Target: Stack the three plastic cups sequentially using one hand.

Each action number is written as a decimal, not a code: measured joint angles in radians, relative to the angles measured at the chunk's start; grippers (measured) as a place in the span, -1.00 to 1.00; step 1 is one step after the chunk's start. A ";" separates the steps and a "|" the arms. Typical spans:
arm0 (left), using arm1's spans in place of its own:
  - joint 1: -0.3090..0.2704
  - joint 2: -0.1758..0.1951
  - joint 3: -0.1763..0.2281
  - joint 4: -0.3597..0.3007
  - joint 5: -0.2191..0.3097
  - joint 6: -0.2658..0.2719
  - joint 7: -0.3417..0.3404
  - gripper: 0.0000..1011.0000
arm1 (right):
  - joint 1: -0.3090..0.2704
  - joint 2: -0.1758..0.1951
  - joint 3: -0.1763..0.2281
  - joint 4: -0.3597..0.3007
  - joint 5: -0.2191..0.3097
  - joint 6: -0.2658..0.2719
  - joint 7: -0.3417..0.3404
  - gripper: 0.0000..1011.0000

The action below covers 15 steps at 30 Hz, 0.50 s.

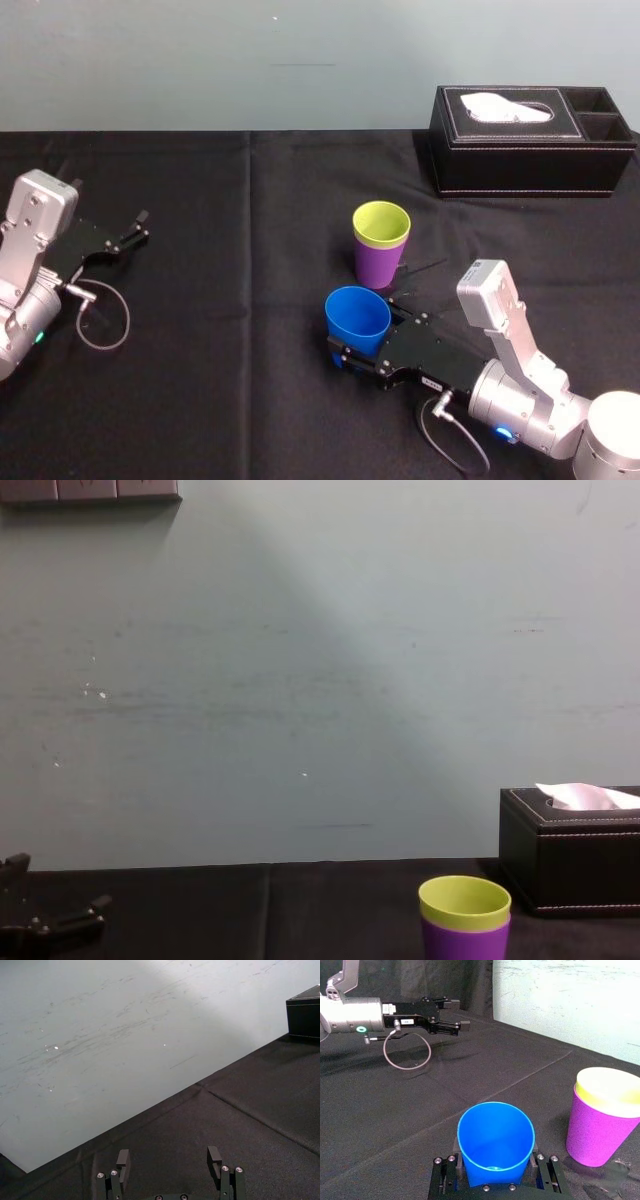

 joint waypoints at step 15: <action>0.000 0.000 0.000 0.000 0.000 0.000 0.000 1.00 | -0.026 0.012 0.014 -0.045 -0.003 0.004 -0.023 0.41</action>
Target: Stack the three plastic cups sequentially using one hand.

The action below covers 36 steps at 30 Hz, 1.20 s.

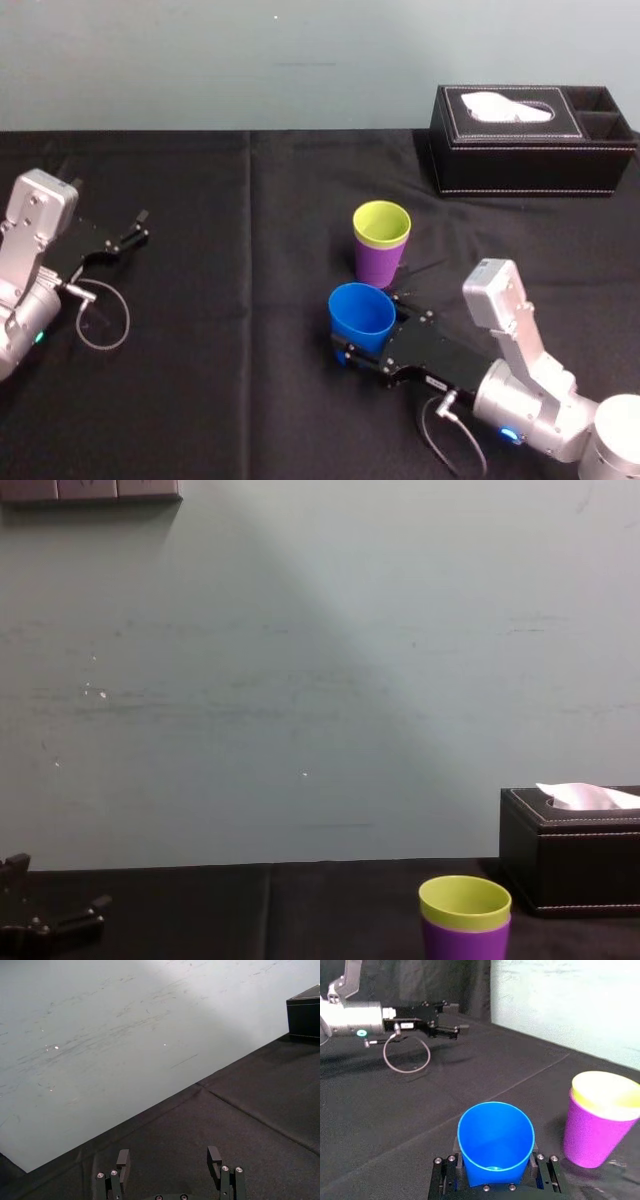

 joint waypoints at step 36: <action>0.000 0.000 0.000 0.000 0.000 0.000 0.000 1.00 | -0.044 0.073 0.199 -0.303 0.026 0.213 -0.123 0.41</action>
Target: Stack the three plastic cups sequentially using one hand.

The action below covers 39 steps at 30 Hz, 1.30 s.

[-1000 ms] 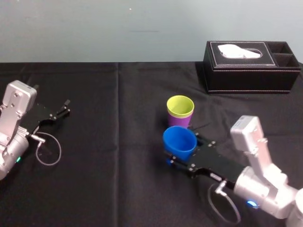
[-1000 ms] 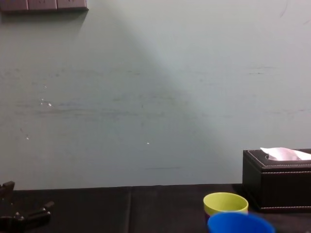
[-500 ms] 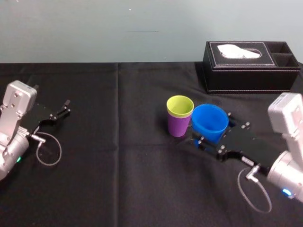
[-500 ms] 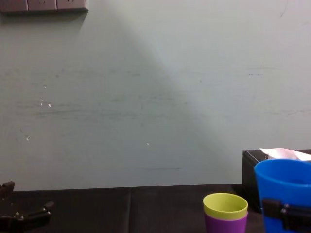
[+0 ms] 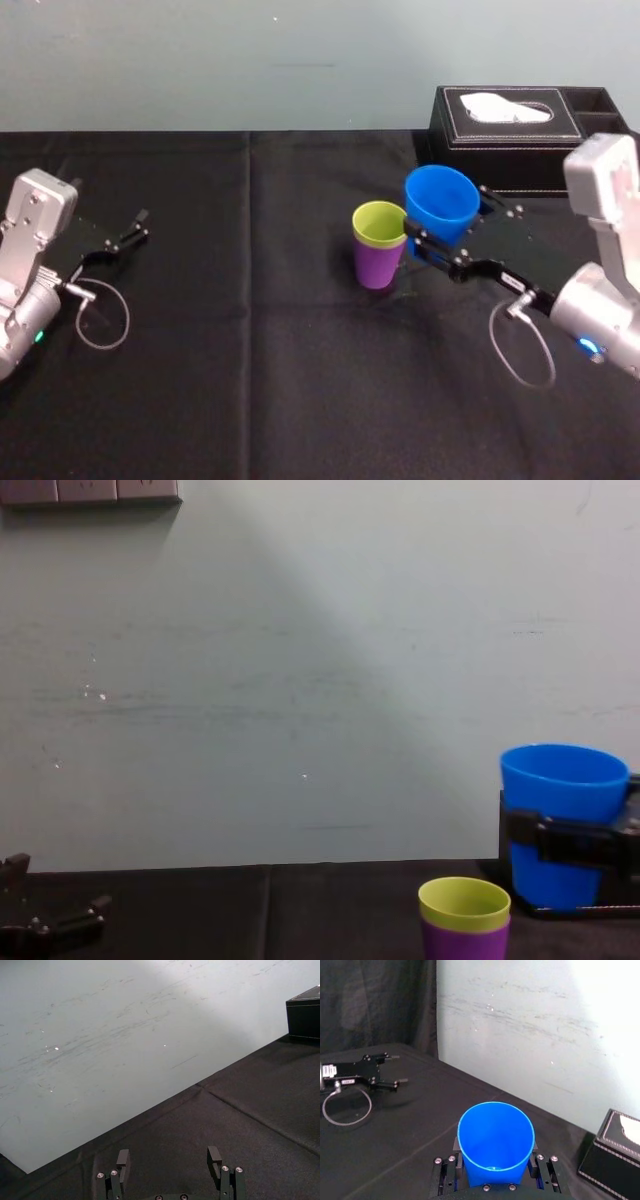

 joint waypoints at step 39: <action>0.000 0.000 0.000 0.000 0.000 0.000 0.000 1.00 | 0.262 -0.144 -0.124 0.261 -0.073 0.055 0.002 0.41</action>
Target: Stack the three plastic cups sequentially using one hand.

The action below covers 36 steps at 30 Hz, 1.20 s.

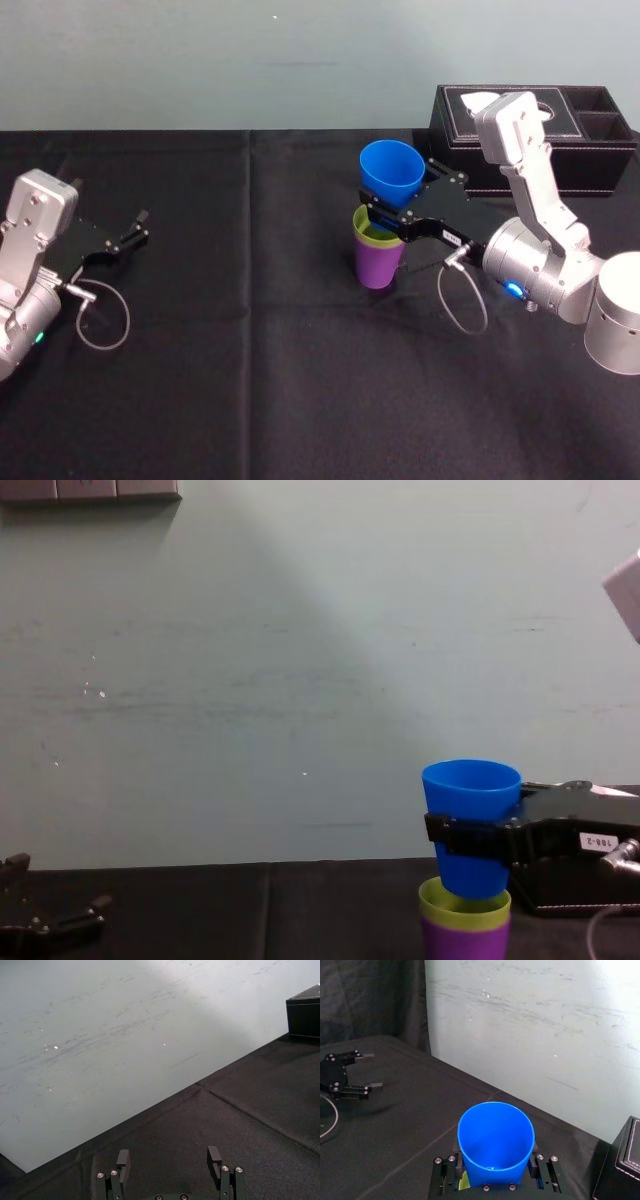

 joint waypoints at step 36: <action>0.000 0.000 0.000 0.000 0.000 0.000 0.000 1.00 | 0.013 0.003 -0.014 0.059 0.036 -0.014 0.028 0.51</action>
